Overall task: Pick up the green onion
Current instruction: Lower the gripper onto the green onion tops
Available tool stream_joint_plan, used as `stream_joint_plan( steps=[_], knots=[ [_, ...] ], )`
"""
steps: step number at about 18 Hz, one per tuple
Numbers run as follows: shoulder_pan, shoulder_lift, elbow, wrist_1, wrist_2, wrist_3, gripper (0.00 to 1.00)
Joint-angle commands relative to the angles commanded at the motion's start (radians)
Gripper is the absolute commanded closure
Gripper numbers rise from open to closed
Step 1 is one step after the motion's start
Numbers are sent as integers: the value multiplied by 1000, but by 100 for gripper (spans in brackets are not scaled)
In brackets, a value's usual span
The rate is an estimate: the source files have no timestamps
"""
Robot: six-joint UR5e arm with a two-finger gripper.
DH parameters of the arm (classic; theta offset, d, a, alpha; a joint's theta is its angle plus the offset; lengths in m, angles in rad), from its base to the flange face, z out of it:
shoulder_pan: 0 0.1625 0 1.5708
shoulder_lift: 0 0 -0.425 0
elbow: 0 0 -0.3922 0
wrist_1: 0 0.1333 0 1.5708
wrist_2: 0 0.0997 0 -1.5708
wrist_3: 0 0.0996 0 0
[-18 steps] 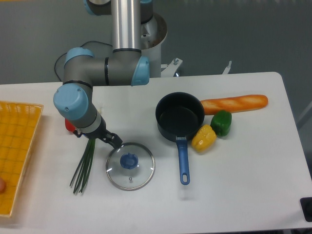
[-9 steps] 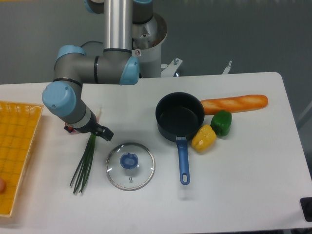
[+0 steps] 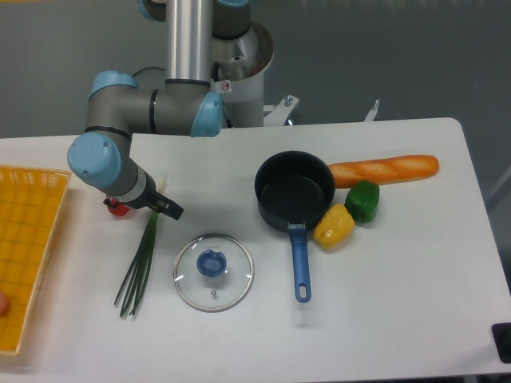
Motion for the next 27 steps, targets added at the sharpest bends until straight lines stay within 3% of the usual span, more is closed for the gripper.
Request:
stream_joint_plan(
  steps=[8, 27],
  knots=[
    [-20, 14, -60, -11, 32, 5, 0],
    [-78, 18, -94, -12, 49, -31, 0]
  ],
)
